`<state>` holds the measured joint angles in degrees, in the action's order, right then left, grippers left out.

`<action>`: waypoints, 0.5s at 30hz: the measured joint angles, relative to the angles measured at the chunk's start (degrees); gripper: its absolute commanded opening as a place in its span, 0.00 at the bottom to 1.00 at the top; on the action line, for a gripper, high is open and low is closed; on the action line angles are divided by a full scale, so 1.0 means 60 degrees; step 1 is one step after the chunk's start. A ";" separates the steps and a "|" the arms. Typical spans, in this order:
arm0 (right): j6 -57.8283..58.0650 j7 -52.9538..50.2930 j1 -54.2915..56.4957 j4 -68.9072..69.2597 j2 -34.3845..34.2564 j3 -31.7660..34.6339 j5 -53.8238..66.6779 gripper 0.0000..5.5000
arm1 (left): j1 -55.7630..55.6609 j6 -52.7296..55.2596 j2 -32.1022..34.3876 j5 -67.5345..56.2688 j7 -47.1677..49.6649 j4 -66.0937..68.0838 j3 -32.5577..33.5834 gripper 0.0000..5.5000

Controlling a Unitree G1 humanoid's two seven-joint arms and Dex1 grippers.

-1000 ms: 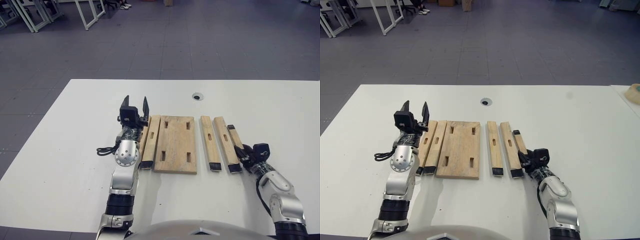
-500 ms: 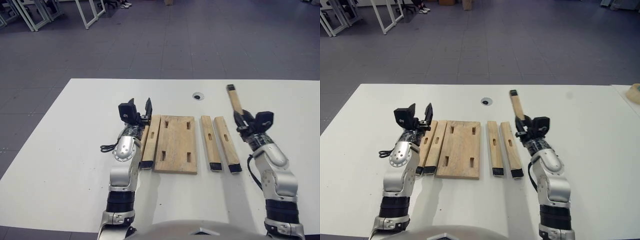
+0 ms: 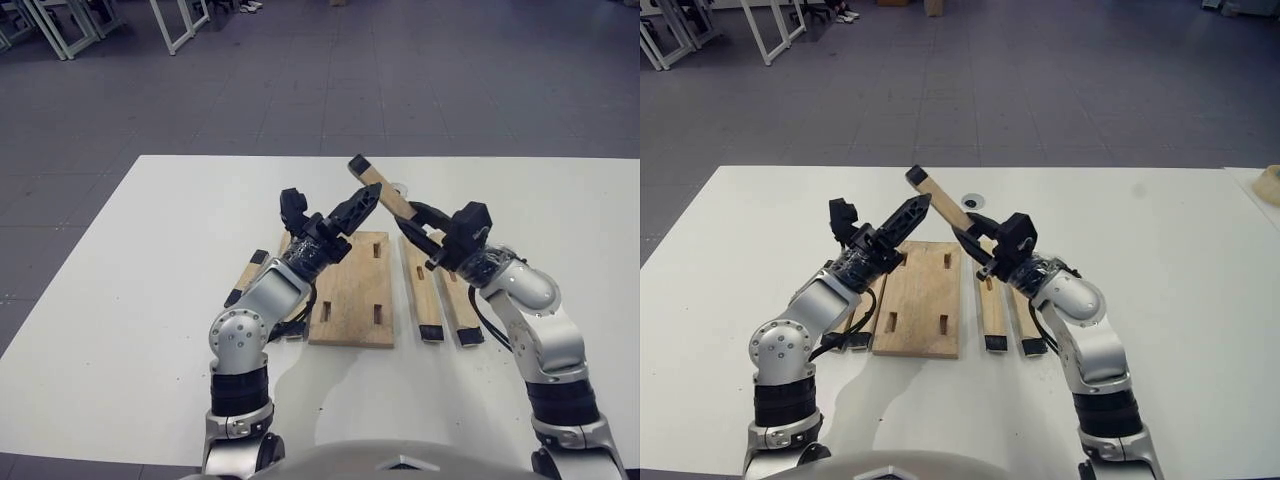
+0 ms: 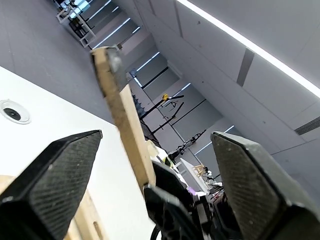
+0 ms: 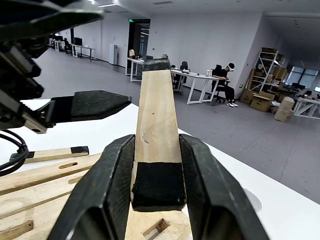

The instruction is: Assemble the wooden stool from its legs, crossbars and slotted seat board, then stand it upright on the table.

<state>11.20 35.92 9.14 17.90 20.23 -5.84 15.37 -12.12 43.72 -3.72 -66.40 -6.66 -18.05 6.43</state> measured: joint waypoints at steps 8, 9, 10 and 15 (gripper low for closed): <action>-0.1013 0.0479 -0.0208 0.0183 0.0479 -0.0474 -0.0719 0.23 | -0.0003 -0.0054 0.0002 -0.0134 0.0606 0.0161 -0.0083 0.68; -0.1064 0.0501 -0.0217 0.0183 0.0494 -0.0555 -0.0763 0.23 | -0.0003 -0.0055 0.0003 -0.0134 0.0615 0.0191 -0.0107 0.65; -0.1106 0.0511 -0.0251 0.0183 0.0495 -0.0622 -0.0790 0.23 | 0.0001 -0.0071 0.0003 -0.0134 0.0636 0.0234 -0.0111 0.63; -0.1273 0.0527 -0.0332 0.0175 0.0529 -0.0642 -0.0837 0.23 | 0.0032 -0.0243 0.0004 -0.0267 0.0683 0.0243 -0.0004 0.48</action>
<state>3.56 39.08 7.15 18.95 23.40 -9.69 10.35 -11.92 42.26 -3.70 -68.00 -2.56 -16.59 6.41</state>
